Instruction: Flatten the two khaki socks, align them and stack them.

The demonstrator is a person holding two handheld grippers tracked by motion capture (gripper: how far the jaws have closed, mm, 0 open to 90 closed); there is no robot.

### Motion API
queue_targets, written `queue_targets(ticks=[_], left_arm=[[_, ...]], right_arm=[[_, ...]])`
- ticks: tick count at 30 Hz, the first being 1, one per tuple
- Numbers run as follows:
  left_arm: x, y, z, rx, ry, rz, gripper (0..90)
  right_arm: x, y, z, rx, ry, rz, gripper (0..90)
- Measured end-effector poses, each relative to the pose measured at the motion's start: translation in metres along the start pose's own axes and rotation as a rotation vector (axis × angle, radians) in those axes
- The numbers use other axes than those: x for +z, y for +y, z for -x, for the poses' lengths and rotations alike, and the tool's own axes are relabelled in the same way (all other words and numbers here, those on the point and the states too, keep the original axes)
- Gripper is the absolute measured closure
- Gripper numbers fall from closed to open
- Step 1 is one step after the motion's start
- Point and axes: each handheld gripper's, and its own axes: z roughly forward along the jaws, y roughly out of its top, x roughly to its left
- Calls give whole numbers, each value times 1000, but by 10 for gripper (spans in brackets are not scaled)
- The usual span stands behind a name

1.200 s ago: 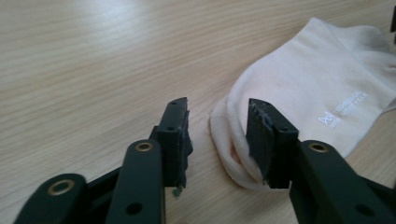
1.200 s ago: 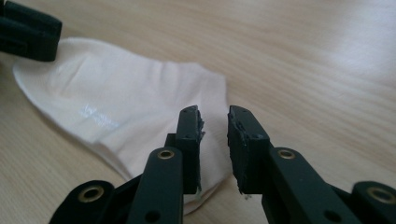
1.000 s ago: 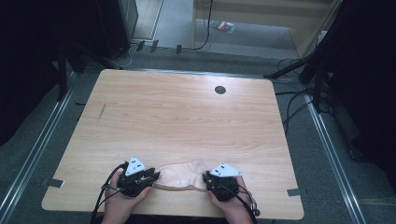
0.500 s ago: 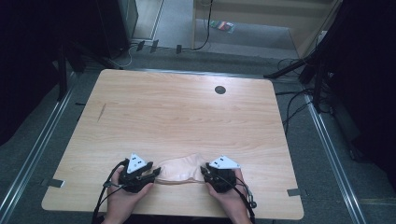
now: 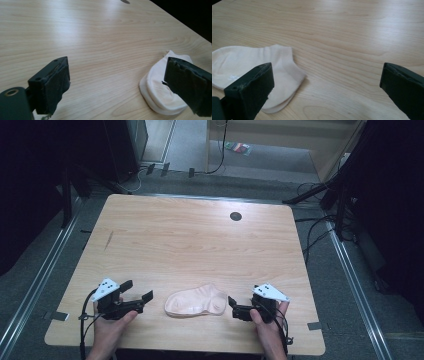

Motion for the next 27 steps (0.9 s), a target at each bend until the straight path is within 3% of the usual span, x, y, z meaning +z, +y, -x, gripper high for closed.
queue_targets(ticks=[1,2,7,14,24,27], left_arm=[[-2,1,-4,-4,3,2,56],[-6,2,-9,-9,13,2,0],[-20,1,-29,-20,20,23,0],[-38,-6,-55,-8,115,-1,0],[-58,-16,-78,9,209,-21,0],[-64,-18,-85,-4,225,-19,0]], right_arm=[[0,0,0,0,0,0,0],[-4,-1,6,-5,-14,12,0],[-10,-3,18,15,-26,24,0],[-21,-10,41,35,-68,21,0],[-33,-22,68,53,-115,14,0],[-37,-26,76,65,-129,12,0]])
